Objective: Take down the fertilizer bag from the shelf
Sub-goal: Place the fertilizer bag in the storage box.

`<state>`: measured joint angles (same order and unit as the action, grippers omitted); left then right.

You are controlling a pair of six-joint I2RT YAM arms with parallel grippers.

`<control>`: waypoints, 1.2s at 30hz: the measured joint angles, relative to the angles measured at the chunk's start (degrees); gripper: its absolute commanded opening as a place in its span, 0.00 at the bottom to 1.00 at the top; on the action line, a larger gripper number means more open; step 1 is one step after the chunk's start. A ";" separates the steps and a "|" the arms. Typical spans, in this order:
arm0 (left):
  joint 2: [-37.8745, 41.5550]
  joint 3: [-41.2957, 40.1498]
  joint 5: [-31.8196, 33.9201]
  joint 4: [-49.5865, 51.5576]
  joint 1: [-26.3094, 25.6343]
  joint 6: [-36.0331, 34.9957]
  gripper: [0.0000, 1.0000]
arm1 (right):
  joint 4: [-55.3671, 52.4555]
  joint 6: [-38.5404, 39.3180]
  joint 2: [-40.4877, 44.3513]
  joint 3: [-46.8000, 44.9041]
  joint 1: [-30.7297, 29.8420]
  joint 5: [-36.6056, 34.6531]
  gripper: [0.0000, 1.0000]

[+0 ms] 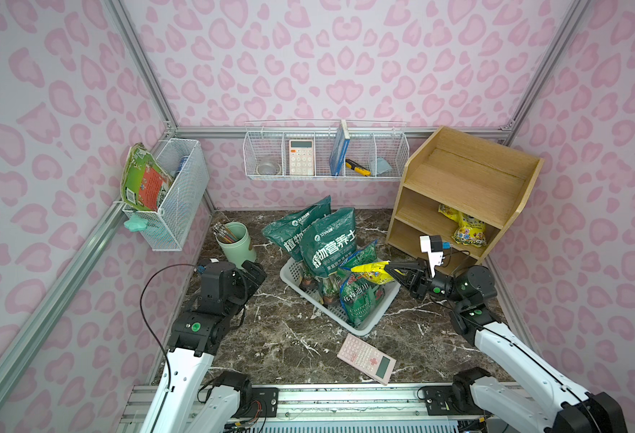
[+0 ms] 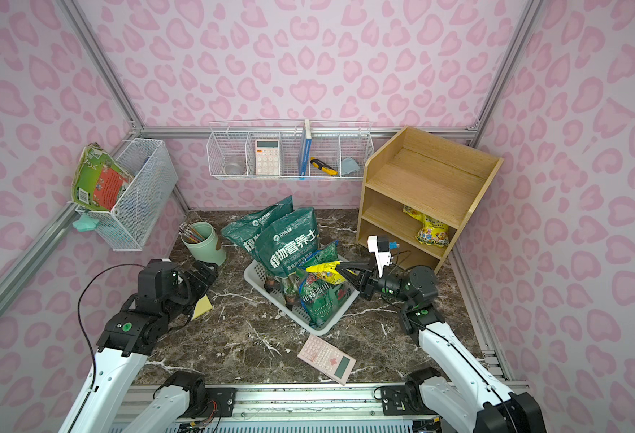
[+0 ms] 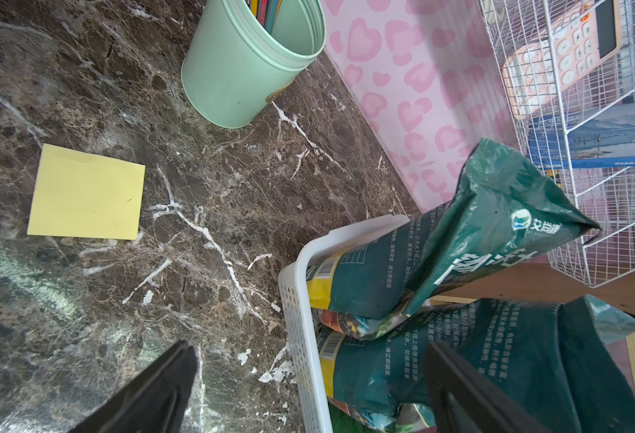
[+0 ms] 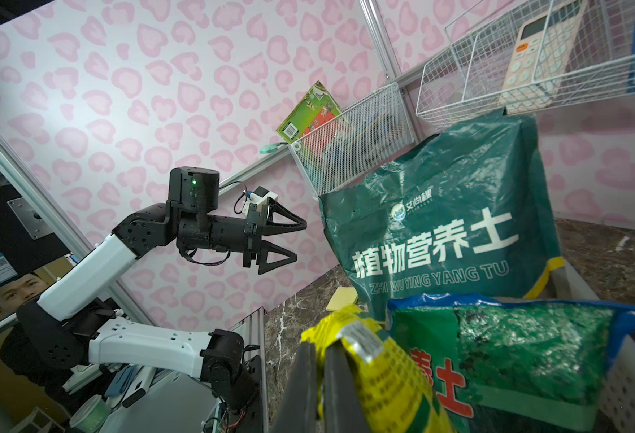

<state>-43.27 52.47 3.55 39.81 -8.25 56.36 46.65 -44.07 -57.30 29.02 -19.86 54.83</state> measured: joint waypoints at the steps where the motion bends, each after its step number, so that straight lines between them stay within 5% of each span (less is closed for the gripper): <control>1: 0.00 0.00 0.02 0.00 0.00 0.00 0.99 | 1.05 -0.96 -1.22 -0.35 0.04 0.46 0.00; 24: -0.15 -0.11 0.17 0.11 0.00 -0.02 0.99 | 11.41 -1.51 -30.64 0.85 4.44 8.17 0.00; 36: -0.11 -0.11 0.22 0.11 0.00 -0.24 0.99 | -22.77 17.03 -19.87 5.33 4.96 -10.32 0.00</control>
<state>-43.38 52.36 3.77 39.92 -8.25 56.12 23.88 -27.05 -77.17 34.35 -14.90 44.51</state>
